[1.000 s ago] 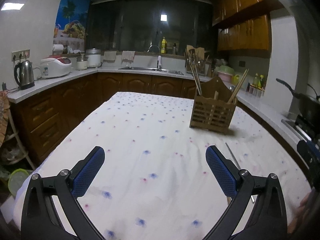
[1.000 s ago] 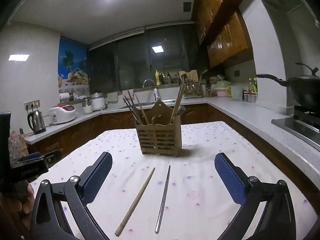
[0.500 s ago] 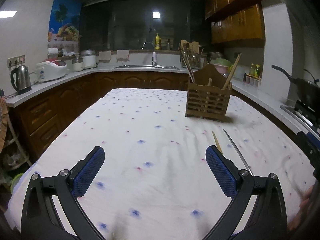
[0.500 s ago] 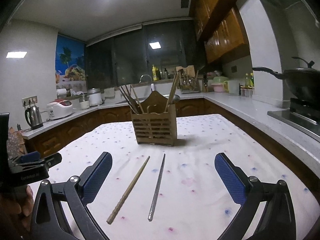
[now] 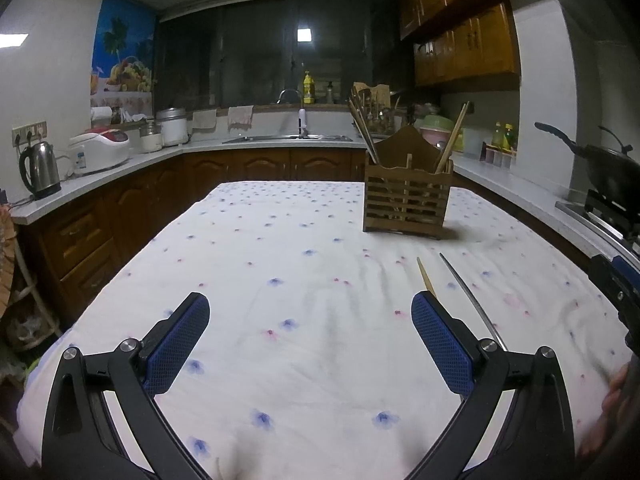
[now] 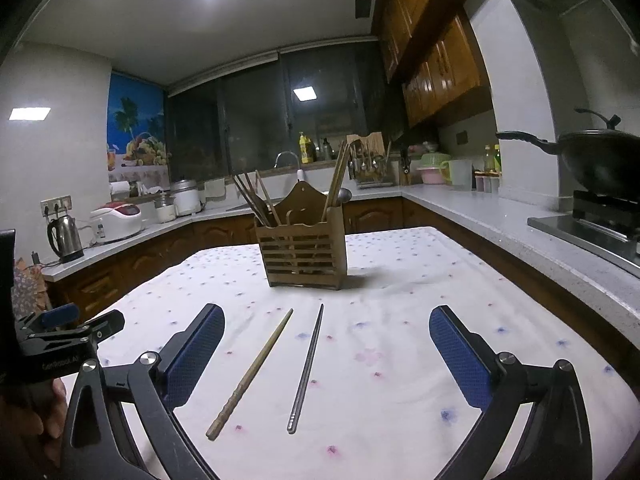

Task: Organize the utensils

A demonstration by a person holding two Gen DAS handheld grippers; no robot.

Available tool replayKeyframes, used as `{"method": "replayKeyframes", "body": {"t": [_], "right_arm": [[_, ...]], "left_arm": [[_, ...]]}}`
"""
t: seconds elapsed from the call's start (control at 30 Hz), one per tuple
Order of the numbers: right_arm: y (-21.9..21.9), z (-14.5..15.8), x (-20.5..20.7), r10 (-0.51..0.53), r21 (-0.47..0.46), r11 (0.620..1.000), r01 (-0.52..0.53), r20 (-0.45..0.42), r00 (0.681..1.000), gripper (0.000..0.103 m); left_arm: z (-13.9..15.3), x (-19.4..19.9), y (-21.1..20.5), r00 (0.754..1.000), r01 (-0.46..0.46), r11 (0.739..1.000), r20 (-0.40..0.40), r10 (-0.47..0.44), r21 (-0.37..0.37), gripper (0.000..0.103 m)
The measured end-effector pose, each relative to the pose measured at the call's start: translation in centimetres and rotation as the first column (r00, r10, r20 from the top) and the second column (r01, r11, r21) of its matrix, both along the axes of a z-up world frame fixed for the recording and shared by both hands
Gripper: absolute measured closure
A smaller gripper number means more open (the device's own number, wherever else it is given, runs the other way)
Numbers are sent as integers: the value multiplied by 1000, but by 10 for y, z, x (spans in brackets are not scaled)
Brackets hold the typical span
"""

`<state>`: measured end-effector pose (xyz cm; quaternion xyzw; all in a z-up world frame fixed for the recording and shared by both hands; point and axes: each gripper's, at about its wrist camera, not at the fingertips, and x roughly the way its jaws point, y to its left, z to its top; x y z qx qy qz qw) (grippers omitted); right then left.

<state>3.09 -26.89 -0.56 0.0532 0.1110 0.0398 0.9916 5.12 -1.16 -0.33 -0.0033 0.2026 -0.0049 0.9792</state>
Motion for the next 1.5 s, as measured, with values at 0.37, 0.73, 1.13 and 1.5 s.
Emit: {"method": "replayKeyframes", "body": {"t": [0.37,0.73,1.13,1.5], "right_arm": [[-3,-5,-2,2,2,1000,-2,-6,1000,0],[-2,-5,-5,5,-4,1000,-5,9,1000,0],[1,-4,-2,11,-9,1000,-11,9,1000,0],[4,-3,-2,18,-12,1000,-18,17,1000,0]], "left_arm": [[-6,-2,-1,1000,-10,1000,4,10,9,0],[-9,-4,-1,1000,-13,1000,16,13,14,0],[-9,-3,1,1000,-15,1000,14,15,11,0],[-6,-6,2,999,-20,1000,25,20,13,0]]}}
